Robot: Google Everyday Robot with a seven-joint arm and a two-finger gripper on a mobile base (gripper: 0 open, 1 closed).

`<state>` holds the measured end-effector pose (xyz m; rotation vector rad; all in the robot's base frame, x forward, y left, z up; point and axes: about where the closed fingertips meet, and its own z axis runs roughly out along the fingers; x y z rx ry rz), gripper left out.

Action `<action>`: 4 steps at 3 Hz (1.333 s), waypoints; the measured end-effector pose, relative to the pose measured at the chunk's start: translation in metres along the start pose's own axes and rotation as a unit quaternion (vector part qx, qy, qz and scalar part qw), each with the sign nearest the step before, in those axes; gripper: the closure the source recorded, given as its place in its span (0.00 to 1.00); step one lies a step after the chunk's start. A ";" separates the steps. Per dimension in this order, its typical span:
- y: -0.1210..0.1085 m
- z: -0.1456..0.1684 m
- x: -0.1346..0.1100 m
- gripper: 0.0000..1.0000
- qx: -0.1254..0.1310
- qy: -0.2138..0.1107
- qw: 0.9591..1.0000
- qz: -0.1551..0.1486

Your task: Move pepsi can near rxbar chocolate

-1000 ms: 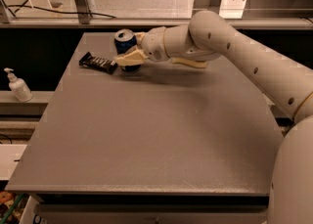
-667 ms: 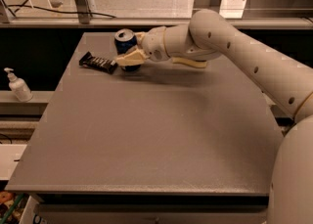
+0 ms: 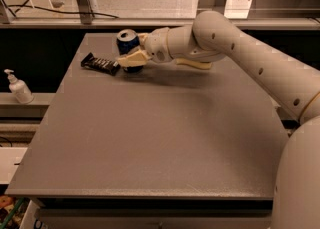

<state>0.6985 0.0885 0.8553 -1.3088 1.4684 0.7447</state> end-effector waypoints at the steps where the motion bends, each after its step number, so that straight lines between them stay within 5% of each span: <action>1: -0.001 -0.001 -0.004 0.36 0.000 0.000 1.000 0.000; 2: 0.001 0.006 0.001 0.13 -0.007 0.000 1.000 0.022; 3: 0.001 0.006 0.001 0.00 -0.007 0.000 1.000 0.022; 4: 0.006 0.010 0.009 0.00 -0.026 -0.001 0.998 0.064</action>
Offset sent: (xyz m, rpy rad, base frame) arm 0.0036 0.0269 -0.0436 0.0705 0.2741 -0.0174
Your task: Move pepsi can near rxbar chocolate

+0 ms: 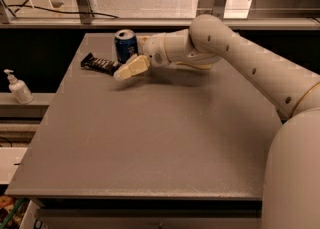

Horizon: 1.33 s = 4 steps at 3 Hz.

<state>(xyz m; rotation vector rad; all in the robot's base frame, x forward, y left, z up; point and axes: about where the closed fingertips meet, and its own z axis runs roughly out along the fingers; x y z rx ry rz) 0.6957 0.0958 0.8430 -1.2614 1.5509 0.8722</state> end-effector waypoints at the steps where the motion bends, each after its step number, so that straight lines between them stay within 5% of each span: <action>1: 0.003 -0.021 -0.003 0.00 -0.018 -0.003 1.000 0.019; 2: 0.017 -0.057 -0.009 0.00 -0.026 -0.013 0.999 0.018; 4: 0.072 -0.157 -0.008 0.00 0.008 -0.038 0.999 -0.011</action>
Offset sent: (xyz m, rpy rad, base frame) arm -0.0557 -0.0972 0.0496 0.0571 0.0316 0.0367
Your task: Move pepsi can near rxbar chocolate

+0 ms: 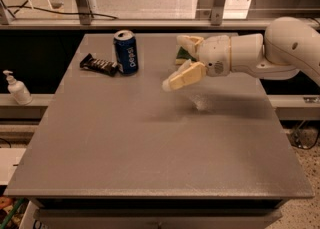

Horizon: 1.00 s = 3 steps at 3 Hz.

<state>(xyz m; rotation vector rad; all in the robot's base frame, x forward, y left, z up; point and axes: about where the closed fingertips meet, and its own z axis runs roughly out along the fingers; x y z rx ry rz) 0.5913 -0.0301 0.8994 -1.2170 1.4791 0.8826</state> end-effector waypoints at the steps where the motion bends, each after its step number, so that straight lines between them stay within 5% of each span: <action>1: 0.035 -0.056 0.009 0.00 0.023 -0.015 1.000 -0.007; 3: 0.038 -0.087 0.018 0.00 0.048 -0.015 0.999 -0.005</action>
Offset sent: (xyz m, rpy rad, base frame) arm -0.0414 -0.0411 0.0028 0.0226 -0.0277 -0.0338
